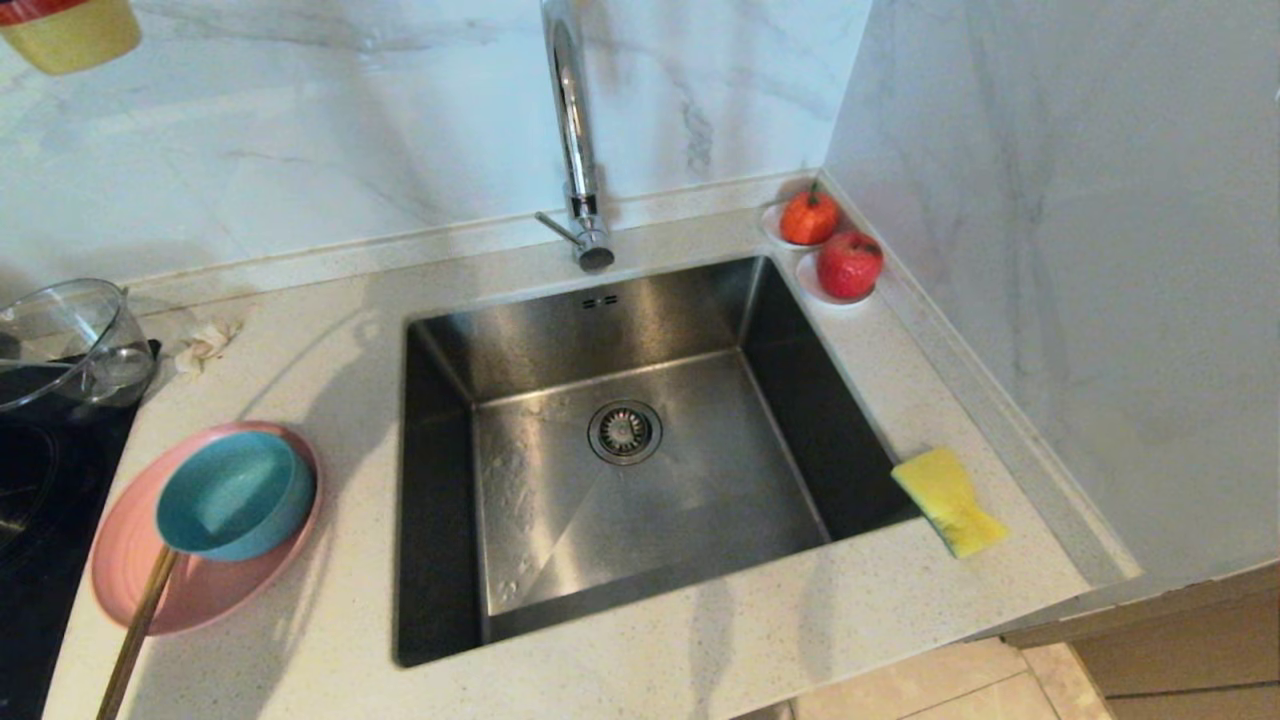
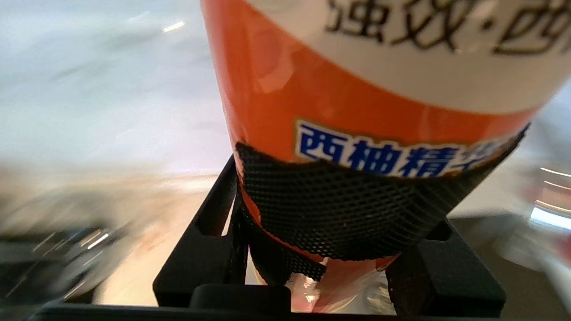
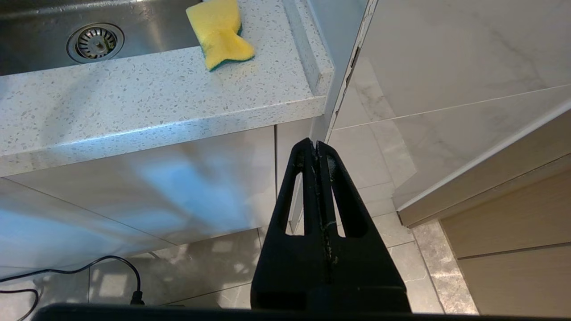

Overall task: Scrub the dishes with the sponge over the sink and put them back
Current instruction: Place the dish soap on the table

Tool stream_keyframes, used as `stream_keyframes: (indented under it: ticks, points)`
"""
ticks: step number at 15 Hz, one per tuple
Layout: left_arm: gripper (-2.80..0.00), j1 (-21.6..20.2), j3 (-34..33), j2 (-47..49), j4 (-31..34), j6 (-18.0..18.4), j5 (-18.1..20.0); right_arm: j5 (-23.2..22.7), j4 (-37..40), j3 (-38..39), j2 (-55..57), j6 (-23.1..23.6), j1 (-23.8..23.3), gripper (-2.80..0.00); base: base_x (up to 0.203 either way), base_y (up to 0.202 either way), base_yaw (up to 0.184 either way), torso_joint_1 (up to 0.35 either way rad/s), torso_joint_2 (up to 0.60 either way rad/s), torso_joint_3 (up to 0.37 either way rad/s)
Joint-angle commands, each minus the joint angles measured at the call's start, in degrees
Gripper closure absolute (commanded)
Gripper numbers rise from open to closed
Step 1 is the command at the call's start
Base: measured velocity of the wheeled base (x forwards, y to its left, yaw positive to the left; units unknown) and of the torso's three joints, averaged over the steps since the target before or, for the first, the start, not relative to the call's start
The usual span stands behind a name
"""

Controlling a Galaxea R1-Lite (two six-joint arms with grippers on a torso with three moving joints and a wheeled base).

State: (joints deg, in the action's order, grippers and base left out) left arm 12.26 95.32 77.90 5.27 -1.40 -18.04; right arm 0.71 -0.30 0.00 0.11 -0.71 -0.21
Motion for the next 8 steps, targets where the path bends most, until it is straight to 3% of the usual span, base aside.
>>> stream_keyframes:
  ticks: [1,4,8]
  points:
    - [0.00,-8.2,-5.8,-0.2,-0.5,-2.2,0.0,0.0,0.0,0.0,0.1,0.0,0.0,0.00,0.000,0.000,0.000,0.000,0.00,0.000]
    - [0.00,-15.1,-11.2,1.1,-3.1,-3.0,0.1,0.0,0.0,0.0,0.1,0.0,0.0,0.00,0.000,0.000,0.000,0.000,0.00,0.000]
    - [0.00,-17.7,-18.8,7.0,-15.7,-4.4,0.1,0.0,0.0,0.0,0.1,0.0,0.0,0.00,0.000,0.000,0.000,0.000,0.00,0.000]
